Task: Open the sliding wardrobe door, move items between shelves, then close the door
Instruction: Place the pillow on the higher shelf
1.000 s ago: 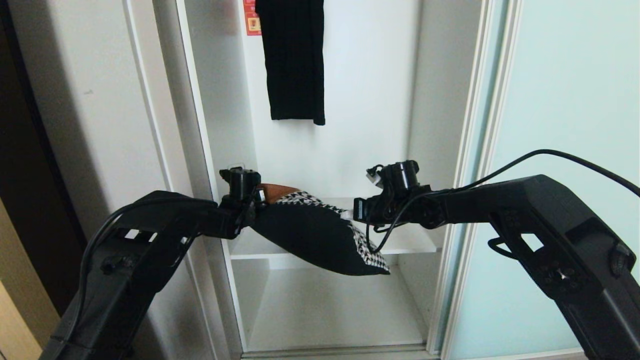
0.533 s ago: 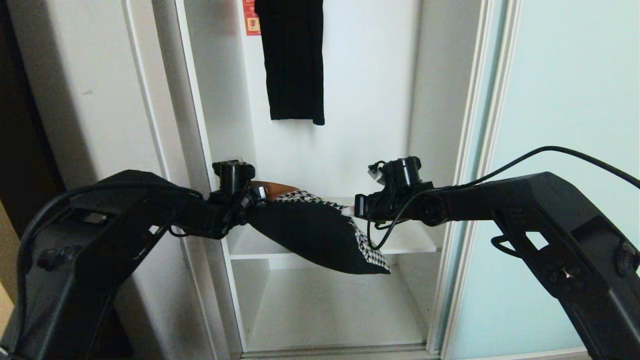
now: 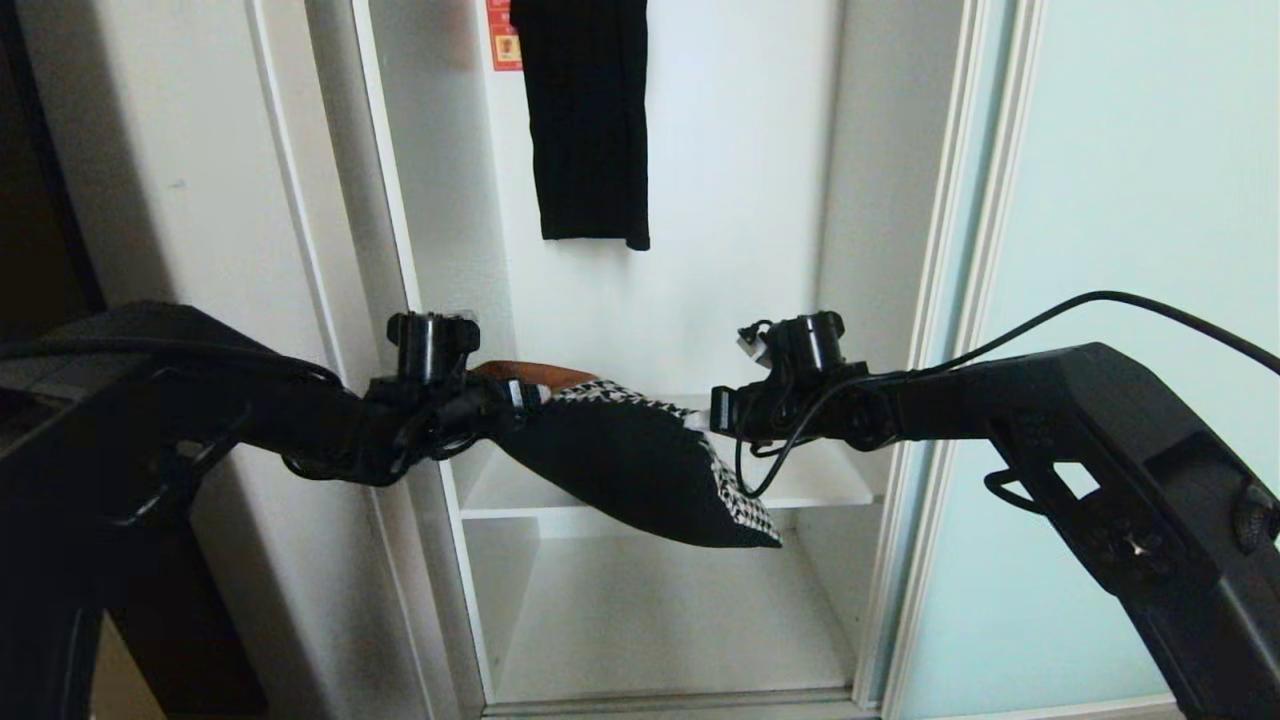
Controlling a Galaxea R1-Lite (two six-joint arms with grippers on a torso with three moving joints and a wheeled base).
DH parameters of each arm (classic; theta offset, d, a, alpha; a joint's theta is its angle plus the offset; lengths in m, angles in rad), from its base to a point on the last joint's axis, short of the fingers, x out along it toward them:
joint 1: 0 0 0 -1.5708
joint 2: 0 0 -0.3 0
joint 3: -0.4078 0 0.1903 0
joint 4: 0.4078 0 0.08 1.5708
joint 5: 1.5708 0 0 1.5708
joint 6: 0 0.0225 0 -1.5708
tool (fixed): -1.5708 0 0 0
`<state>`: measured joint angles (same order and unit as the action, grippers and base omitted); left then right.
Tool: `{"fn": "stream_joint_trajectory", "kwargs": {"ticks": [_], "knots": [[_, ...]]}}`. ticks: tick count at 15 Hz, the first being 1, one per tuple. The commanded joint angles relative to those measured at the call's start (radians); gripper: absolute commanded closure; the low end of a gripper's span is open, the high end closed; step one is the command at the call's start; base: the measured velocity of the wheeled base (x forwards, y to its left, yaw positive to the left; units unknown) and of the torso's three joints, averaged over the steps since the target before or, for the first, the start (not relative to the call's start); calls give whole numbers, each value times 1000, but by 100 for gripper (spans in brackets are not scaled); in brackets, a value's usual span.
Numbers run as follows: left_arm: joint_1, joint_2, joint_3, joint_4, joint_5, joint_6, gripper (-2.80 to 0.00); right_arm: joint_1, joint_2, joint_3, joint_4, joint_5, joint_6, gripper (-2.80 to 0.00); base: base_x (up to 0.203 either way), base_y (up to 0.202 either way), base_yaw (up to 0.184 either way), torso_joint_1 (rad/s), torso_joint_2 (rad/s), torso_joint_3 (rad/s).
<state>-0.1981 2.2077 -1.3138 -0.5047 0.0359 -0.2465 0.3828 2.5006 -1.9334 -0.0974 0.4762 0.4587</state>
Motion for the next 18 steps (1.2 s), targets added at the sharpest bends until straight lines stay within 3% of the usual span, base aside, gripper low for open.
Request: {"fn": "stream_joint_trajectory", "kwargs": {"ticks": [1,3,6,7,11,15,16,18], "knots": [[6,-97,27,234,-147,-45,-280,-2,-12,1,-1,2,3,0,0,0,0,0,0,0],[20,-99,-22,425,-208,-78,-280,-2,-17,1,0,2,3,0,0,0,0,0,0,0],[44,-53,-72,497,-220,-84,-280,-5,-25,1,1,2,3,0,0,0,0,0,0,0],[45,-29,-89,516,-219,-81,0,-6,-23,1,0,2,3,0,0,0,0,0,0,0],[48,158,-269,599,-186,-58,0,-10,-23,1,-1,4,3,0,0,0,0,0,0,0],[47,331,-561,705,-59,-41,0,-10,-26,2,-1,4,3,0,0,0,0,0,0,0],[47,378,-619,699,8,-40,0,-10,-26,2,2,4,3,0,0,0,0,0,0,0],[46,417,-633,557,82,-39,0,-6,-28,4,8,2,1,0,0,0,0,0,0,0]]}}
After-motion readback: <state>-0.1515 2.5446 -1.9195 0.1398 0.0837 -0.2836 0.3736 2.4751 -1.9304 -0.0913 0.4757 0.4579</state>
